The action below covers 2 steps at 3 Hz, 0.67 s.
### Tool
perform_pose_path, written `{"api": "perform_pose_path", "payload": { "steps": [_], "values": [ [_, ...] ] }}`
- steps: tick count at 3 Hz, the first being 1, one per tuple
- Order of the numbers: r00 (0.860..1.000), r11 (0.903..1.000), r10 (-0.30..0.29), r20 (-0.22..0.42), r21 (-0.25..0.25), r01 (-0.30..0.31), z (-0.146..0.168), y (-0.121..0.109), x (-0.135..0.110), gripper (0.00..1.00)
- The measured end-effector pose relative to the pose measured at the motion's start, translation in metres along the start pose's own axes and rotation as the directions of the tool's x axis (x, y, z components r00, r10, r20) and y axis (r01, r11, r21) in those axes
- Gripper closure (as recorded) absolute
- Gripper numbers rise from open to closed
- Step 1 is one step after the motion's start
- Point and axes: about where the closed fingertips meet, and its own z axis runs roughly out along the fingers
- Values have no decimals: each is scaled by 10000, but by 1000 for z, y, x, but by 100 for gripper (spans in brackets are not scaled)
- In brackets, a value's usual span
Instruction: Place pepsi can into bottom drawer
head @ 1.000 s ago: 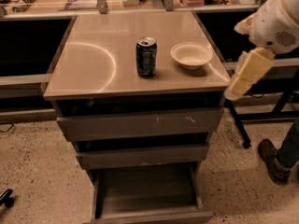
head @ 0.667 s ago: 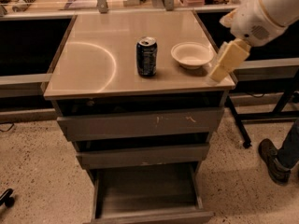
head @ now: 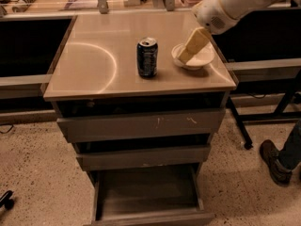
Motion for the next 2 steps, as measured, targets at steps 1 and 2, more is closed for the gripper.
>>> {"api": "perform_pose_path", "payload": {
  "steps": [1, 2],
  "values": [
    [9994, 9998, 84, 336, -210, -77, 36, -18, -17, 0],
    [9987, 9979, 110, 493, -642, -78, 67, -23, -31, 0]
  ]
}}
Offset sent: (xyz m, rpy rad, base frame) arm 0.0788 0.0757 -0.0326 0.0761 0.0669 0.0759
